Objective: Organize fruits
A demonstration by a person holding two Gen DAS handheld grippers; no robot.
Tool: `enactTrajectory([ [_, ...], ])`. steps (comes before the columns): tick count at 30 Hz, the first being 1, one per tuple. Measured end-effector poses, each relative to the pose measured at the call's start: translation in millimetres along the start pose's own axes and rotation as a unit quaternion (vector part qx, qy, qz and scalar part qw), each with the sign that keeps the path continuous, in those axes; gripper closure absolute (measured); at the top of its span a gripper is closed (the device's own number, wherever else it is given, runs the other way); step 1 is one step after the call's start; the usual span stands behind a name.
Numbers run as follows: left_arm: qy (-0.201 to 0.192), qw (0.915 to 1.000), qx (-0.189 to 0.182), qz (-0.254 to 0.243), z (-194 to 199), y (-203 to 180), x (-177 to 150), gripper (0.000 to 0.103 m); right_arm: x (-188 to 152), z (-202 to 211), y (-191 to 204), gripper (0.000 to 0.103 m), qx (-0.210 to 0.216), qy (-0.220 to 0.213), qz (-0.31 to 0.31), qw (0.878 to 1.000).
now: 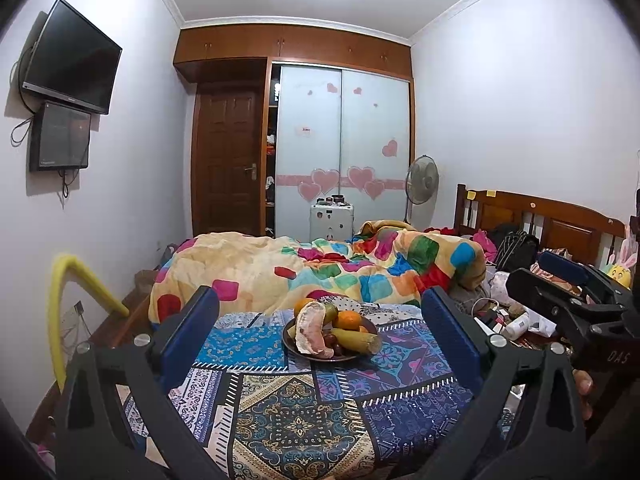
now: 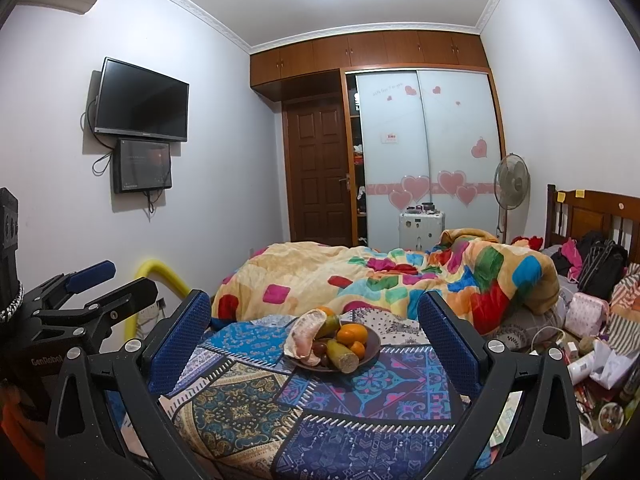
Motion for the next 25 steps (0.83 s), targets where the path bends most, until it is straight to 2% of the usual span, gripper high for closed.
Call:
enactTrajectory([
  [25,0.004,1.0000,-0.009,0.002,-1.8,-1.3,1.8,0.000,0.1,-0.6,-4.0,0.000,-0.001,-0.001,-0.002,1.000],
])
Point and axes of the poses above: each gripper's, at about its wrist camera, not at the fingertips, and z roughly against the way its jaws point, y to its left, x to its top, the point moved 9 cm from there along -z, roughly the way its jaws point, and after that the axes turned 12 degrees about -x, right-handed, at the moved point
